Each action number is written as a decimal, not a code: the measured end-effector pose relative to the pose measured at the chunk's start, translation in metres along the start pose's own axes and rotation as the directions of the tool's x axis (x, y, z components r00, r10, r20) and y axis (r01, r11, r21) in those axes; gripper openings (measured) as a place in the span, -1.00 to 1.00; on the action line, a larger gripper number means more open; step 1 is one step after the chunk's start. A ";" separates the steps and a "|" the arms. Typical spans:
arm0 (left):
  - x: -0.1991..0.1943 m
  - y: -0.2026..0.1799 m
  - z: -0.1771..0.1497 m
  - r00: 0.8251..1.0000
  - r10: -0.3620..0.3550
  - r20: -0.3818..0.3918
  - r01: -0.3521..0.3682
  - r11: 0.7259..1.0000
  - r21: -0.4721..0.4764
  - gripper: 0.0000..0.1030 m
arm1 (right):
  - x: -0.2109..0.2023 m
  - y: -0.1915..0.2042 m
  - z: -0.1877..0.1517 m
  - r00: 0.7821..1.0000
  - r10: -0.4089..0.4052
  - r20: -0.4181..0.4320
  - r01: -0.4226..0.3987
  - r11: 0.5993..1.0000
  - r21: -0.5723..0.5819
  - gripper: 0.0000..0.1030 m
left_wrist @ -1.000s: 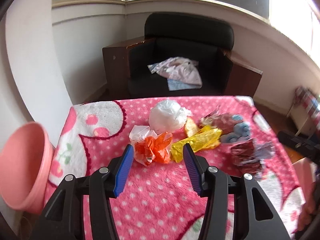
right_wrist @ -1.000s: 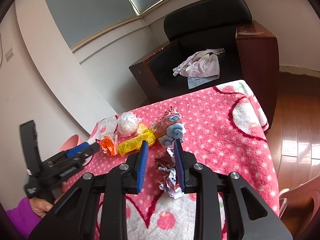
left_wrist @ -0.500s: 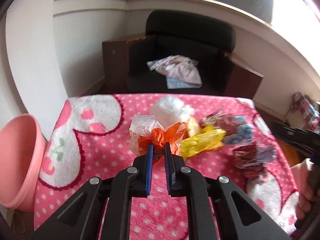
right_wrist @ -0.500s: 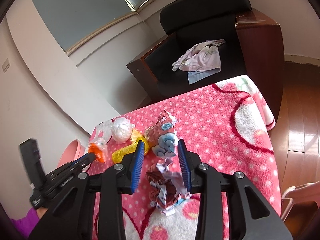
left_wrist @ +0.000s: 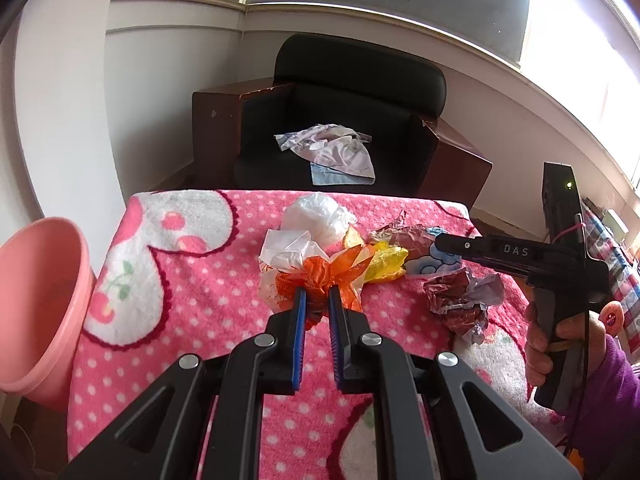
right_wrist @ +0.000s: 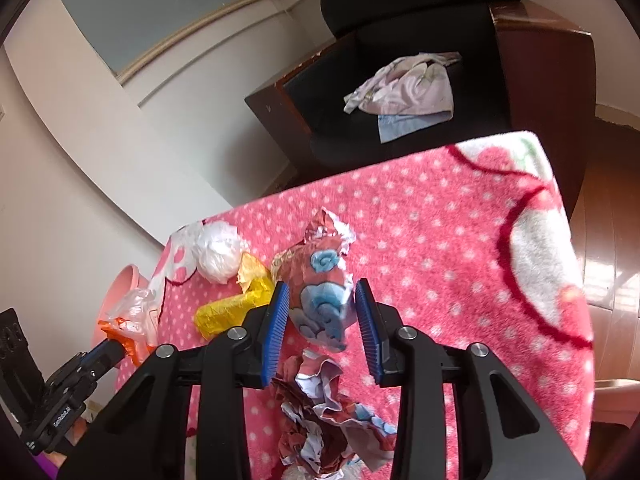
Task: Collect trash
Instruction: 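Grasp the orange plastic bag with the left tool while the right tool grasps the crumpled printed wrapper, then carry the orange bag and wrapper over the pink bucket and open both tools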
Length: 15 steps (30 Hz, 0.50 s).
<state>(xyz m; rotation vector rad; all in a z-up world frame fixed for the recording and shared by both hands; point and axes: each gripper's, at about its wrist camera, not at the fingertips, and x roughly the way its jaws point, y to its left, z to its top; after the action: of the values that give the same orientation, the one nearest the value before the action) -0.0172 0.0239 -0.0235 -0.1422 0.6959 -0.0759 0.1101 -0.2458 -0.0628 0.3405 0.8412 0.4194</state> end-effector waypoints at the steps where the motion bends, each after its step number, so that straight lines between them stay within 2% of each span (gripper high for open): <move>1: -0.001 0.001 -0.001 1.000 0.000 0.000 0.000 1.000 -0.004 -0.81 | 0.000 0.000 -0.002 1.000 0.005 0.002 -0.005 1.000 0.002 -0.32; 2: -0.002 0.002 -0.002 1.000 0.002 -0.001 -0.002 1.000 -0.007 -0.81 | -0.002 -0.001 -0.003 1.000 0.008 0.012 -0.008 1.000 0.007 -0.35; 4: -0.004 0.004 -0.004 1.000 0.004 0.000 -0.004 1.000 -0.012 -0.81 | -0.007 -0.001 -0.006 1.000 0.008 0.023 -0.008 1.000 0.011 -0.74; 9: -0.011 0.005 -0.005 1.000 0.001 0.016 0.000 1.000 -0.016 -0.81 | -0.026 0.001 -0.010 0.997 0.016 0.079 -0.017 1.000 0.021 -0.85; 15: -0.023 0.004 -0.006 0.999 -0.010 0.043 0.011 1.000 -0.020 -0.81 | -0.059 0.012 -0.013 0.987 0.041 0.153 -0.044 0.999 0.014 -0.86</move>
<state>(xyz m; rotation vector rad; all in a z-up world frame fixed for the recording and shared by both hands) -0.0383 0.0303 -0.0143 -0.1665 0.6536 -0.0760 0.0618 -0.2623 -0.0275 0.4020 0.6890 0.4201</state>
